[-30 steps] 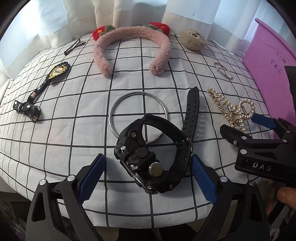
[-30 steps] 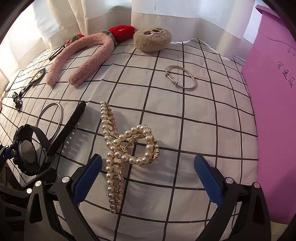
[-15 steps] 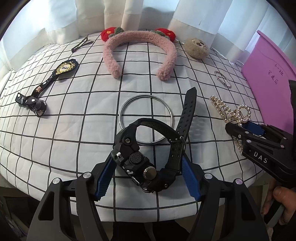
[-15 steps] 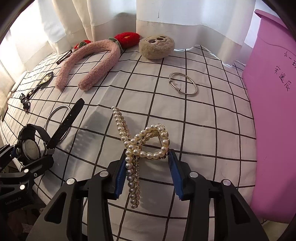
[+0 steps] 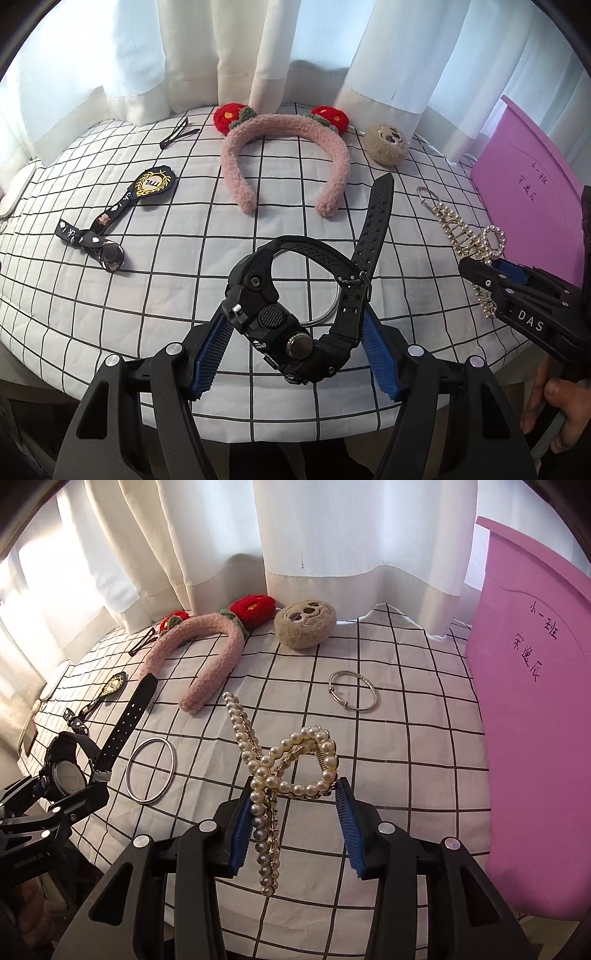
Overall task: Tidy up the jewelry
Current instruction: 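Carry watch and pearl clip into the pink tub and open both tools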
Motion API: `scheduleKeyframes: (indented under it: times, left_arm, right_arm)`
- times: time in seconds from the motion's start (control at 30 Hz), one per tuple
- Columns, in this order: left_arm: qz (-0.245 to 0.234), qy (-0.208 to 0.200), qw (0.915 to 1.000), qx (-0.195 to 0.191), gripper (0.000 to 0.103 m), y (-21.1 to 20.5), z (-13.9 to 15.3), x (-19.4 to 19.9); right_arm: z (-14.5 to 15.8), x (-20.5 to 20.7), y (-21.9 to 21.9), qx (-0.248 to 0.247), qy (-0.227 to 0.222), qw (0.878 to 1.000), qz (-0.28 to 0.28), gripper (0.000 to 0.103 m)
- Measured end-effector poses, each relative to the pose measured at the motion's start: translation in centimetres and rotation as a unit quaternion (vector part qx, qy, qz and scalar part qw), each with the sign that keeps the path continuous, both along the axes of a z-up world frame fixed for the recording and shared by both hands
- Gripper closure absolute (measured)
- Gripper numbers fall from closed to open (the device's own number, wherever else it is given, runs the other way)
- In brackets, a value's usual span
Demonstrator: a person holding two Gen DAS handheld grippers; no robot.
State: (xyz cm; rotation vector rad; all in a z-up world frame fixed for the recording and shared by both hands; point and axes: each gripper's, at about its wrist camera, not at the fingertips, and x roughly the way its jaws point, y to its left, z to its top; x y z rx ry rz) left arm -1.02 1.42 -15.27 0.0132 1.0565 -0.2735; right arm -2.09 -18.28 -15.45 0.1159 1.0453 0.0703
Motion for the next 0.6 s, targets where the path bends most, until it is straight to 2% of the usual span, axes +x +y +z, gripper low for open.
scheduleKeyframes:
  times: [0.33,0.6]
  left_arm:
    - [0.003,-0.070,0.9976,-0.003,0.037,0.9,6.2,1.6]
    - [-0.034,-0.138,0.9896,-0.023,0.037,-1.0,12.4,2.7]
  right_arm:
    - [7.2,0.3,-0.1,0.006,-0.075,0.997,-0.006,0.062]
    - [13.4,-0.9,-1.7,0.008,-0.142,0.989,-0.030,0.062]
